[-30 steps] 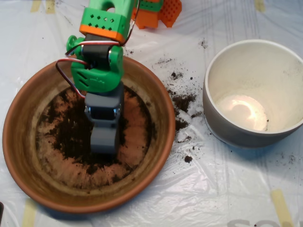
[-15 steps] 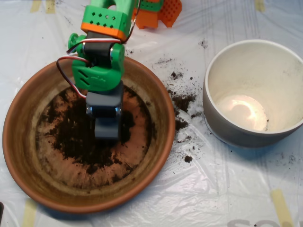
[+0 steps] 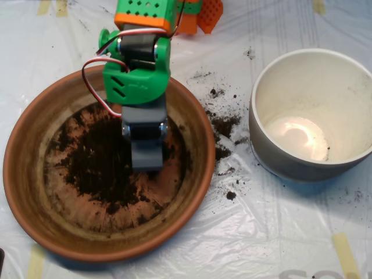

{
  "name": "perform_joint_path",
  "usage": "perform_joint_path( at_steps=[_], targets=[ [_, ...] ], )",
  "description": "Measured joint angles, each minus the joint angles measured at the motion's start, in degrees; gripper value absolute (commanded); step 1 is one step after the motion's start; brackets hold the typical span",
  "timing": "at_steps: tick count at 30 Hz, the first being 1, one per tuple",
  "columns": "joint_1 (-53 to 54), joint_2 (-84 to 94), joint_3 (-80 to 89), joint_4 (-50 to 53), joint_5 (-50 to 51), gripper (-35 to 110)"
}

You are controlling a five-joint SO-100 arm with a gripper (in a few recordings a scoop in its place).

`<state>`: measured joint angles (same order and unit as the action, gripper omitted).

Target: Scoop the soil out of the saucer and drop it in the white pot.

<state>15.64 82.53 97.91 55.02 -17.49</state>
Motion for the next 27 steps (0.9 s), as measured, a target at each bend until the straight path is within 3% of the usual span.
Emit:
perform_joint_path(
  at_steps=[17,27],
  targets=[
    [-9.2,15.3,-6.1,12.7,0.1,0],
    [-19.4,14.5,-23.8,22.0,2.1,0]
  ],
)
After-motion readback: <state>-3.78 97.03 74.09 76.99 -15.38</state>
